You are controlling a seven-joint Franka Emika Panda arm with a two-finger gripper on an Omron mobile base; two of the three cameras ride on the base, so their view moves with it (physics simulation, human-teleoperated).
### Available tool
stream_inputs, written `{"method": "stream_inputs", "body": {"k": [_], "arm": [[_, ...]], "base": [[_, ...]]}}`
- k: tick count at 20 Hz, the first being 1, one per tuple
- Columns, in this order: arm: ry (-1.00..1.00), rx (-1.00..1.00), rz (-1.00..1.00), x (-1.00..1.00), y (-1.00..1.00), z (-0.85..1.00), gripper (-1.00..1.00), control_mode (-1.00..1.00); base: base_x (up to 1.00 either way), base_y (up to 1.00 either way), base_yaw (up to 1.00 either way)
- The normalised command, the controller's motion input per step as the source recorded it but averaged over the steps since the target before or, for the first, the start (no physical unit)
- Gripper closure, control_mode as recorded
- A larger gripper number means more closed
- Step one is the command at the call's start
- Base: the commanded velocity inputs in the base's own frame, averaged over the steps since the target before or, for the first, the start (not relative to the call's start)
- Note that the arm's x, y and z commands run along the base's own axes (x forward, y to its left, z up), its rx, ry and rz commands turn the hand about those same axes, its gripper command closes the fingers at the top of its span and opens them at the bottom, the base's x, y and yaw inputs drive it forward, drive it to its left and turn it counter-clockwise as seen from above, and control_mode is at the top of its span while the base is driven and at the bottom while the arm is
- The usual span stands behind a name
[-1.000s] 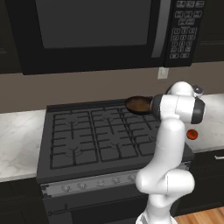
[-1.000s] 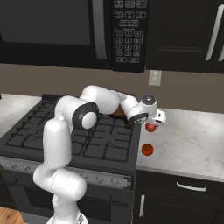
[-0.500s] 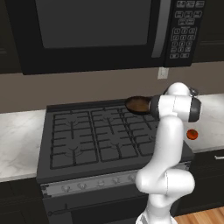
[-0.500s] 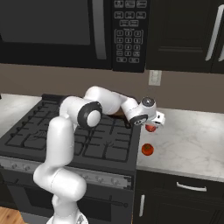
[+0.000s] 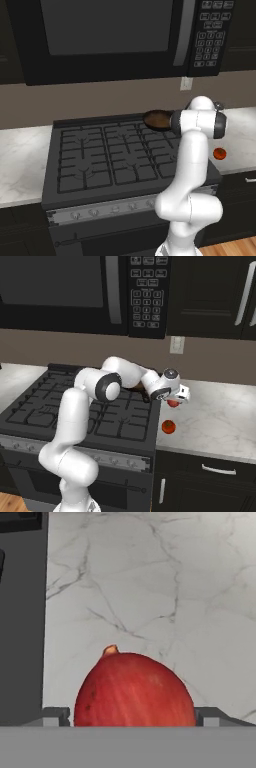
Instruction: Place the pan on the rear right burner on the stove. Then place the tomato and the onion in the pan and turn on the rear right burner.
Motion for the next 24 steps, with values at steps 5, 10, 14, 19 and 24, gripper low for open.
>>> {"method": "stream_inputs", "body": {"k": [5, 10, 14, 19, 24], "arm": [[0.0, 0.0, -0.01, 0.03, -0.01, -0.16, 1.0, -1.0], [-0.05, 0.0, -0.01, -0.09, 0.0, 0.12, 1.0, -1.0], [-0.21, 0.0, 0.0, -0.19, 0.0, 0.59, 1.0, -1.0], [-0.2, 0.0, 0.0, -0.09, 0.03, 0.51, 1.0, -1.0], [-0.17, 0.0, 0.0, 0.0, 0.15, 0.42, 1.0, -1.0]], "base": [[0.0, 0.0, 0.0], [0.0, 0.0, 0.0], [0.0, 0.0, 0.0], [0.0, 0.0, 0.0], [0.0, 0.0, 0.0]]}}
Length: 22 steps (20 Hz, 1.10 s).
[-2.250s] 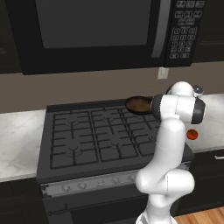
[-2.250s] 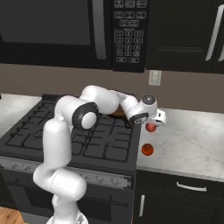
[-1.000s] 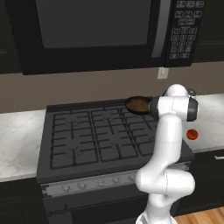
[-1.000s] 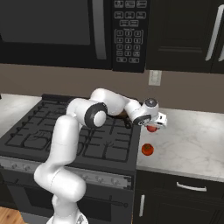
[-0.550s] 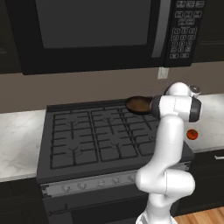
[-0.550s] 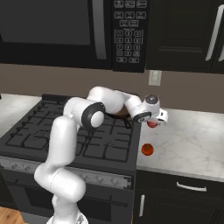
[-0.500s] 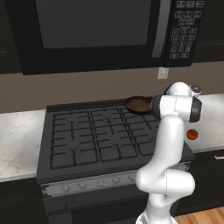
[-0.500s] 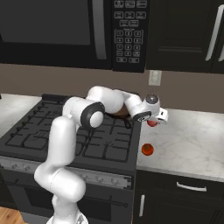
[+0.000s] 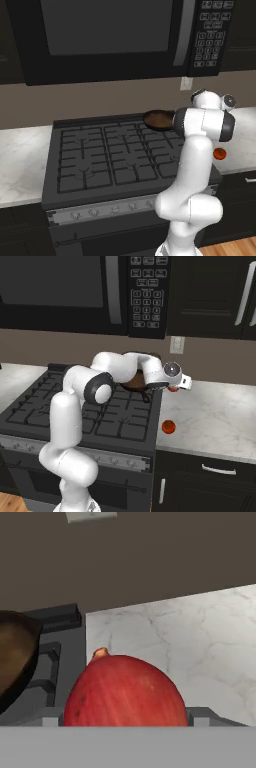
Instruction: Place the pan on the rear right burner on the stove. Then place the tomato and the onion in the pan and turn on the rear right burner.
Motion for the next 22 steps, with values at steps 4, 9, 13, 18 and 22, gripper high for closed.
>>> {"method": "stream_inputs", "body": {"k": [4, 9, 13, 18, 22], "arm": [[-0.13, 0.0, 0.0, 0.0, 0.32, 0.38, 1.0, -1.0], [-0.02, 0.0, 0.0, 0.1, 0.51, 0.2, 1.0, -1.0], [0.0, 0.0, 0.0, 0.19, 0.59, 0.18, 1.0, -1.0], [0.0, 0.0, 0.0, 0.23, 0.47, 0.32, 1.0, -1.0], [0.0, 0.0, 0.0, 0.24, 0.38, 0.16, 1.0, -1.0]], "base": [[0.0, 0.0, 0.0], [0.0, 0.0, 0.0], [0.0, 0.0, 0.0], [0.0, 0.0, 0.0], [0.0, 0.0, 0.0]]}}
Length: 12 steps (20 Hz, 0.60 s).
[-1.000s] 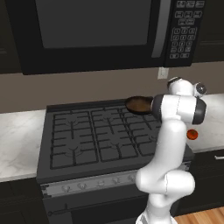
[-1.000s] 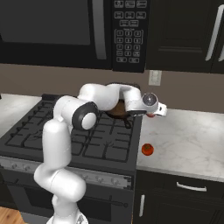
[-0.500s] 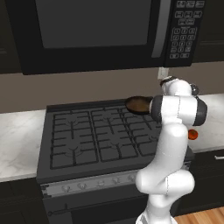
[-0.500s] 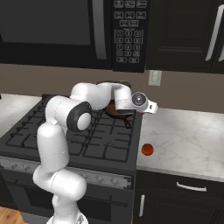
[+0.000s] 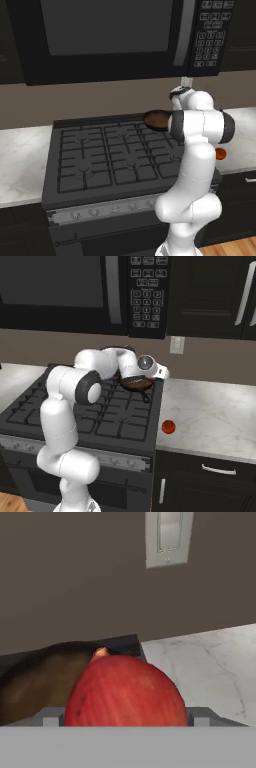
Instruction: Place the pan on the rear right burner on the stove. Then place the tomato and the onion in the pan and turn on the rear right burner.
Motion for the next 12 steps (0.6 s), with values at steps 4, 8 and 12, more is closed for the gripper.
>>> {"method": "stream_inputs", "body": {"k": [4, 8, 12], "arm": [[0.0, 0.0, 0.0, 0.25, 0.34, 0.0, 1.0, -1.0], [0.01, 0.0, 0.0, 0.29, 0.38, 0.0, 1.0, -1.0], [0.02, 0.0, 0.0, 0.23, 0.4, -0.02, 1.0, -1.0]], "base": [[0.0, 0.0, 0.0], [0.0, 0.0, 0.0], [0.0, 0.0, 0.0]]}}
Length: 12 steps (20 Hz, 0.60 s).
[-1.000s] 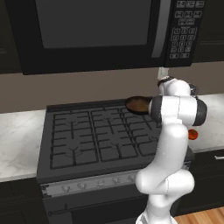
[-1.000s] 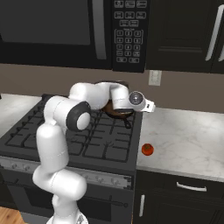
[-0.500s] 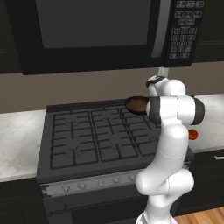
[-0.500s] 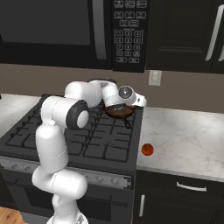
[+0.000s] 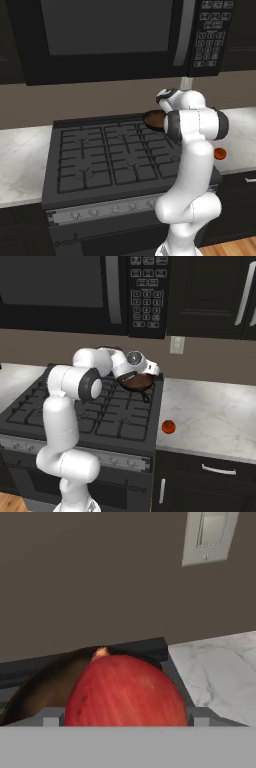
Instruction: Place the pan on the rear right burner on the stove. Then place the tomato and the onion in the pan and turn on the rear right burner.
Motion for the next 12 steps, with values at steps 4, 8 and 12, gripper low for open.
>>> {"method": "stream_inputs", "body": {"k": [4, 8, 12], "arm": [[0.06, 0.0, 0.0, 0.15, 0.4, -0.21, 1.0, -1.0], [0.06, 0.0, 0.0, 0.06, 0.27, -0.22, 1.0, -1.0], [0.02, 0.0, 0.0, 0.19, 0.14, -0.03, 1.0, -1.0]], "base": [[0.0, 0.0, 0.0], [0.0, 0.0, 0.0], [0.0, 0.0, 0.0]]}}
